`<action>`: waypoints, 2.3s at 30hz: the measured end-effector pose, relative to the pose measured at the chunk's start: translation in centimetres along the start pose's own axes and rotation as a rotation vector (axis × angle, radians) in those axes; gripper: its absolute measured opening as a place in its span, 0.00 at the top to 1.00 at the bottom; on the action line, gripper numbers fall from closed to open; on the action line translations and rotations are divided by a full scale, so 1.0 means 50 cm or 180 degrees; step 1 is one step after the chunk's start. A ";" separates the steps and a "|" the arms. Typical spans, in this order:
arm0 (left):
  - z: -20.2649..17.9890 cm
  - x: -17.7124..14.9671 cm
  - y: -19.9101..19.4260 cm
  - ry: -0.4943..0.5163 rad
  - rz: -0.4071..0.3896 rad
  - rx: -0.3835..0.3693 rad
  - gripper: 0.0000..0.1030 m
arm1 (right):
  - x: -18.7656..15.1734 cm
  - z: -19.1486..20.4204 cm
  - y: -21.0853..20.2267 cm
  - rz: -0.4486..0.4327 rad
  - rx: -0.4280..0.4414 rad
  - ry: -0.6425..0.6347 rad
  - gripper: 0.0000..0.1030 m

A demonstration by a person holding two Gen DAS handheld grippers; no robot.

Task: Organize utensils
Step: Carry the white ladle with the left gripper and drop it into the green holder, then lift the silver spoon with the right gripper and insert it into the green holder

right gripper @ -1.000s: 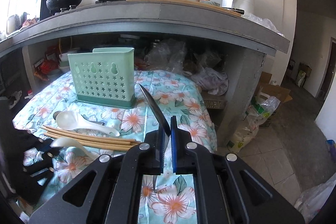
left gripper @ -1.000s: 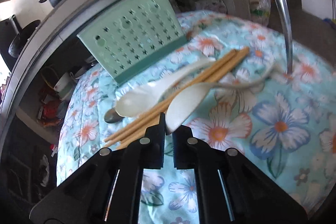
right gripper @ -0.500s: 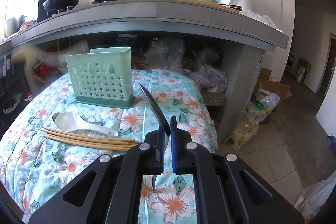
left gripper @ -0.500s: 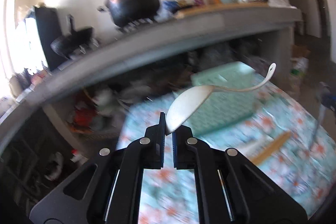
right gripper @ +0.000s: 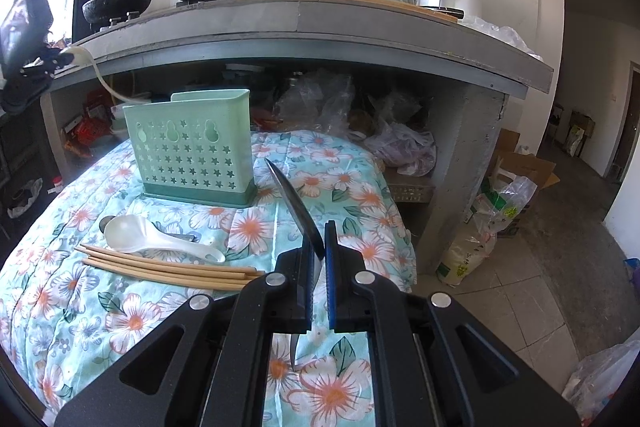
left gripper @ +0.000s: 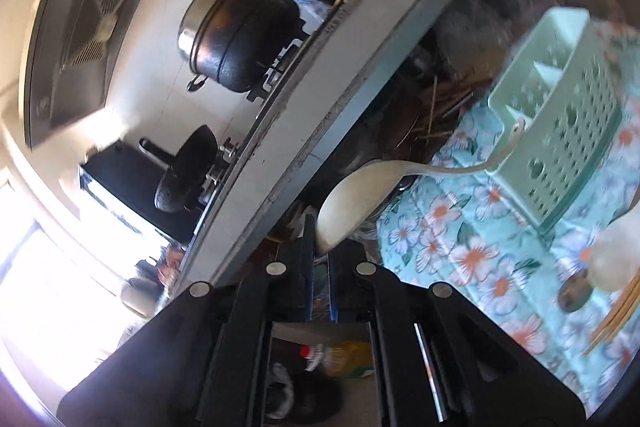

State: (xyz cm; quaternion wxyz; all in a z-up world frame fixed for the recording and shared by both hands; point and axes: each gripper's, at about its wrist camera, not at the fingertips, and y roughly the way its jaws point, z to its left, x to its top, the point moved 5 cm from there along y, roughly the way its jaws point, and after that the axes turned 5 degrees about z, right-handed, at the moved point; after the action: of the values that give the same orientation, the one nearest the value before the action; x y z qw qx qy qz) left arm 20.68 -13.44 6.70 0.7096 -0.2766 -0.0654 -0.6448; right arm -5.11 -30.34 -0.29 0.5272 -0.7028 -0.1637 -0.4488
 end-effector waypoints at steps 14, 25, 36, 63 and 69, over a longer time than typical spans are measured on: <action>-0.053 0.089 0.046 0.0452 -0.0028 -0.0038 0.79 | -0.007 0.001 0.008 0.0031 0.0042 0.0022 0.95; -0.066 0.079 0.020 -0.0041 -0.0101 -0.0455 0.52 | -0.006 -0.001 0.013 0.0065 0.0102 0.0067 0.96; -0.034 -0.018 0.014 -0.0869 0.0073 -0.1253 0.43 | 0.015 -0.059 0.055 0.0410 0.0645 0.0428 0.94; -0.165 -0.233 -0.061 -0.2077 0.0423 -0.2207 0.36 | 0.005 -0.003 0.384 0.1624 0.0336 0.0234 0.82; -0.209 -0.228 -0.078 -0.2087 0.0426 -0.2394 0.36 | 0.032 -0.011 0.362 0.1411 0.0124 0.0270 0.97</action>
State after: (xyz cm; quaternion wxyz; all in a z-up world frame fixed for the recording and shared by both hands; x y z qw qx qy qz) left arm 12.37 -8.46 -5.97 0.5427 -0.7048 -0.0301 -0.4560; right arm 8.25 -38.31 -9.72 0.6328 -0.6917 0.0084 -0.3478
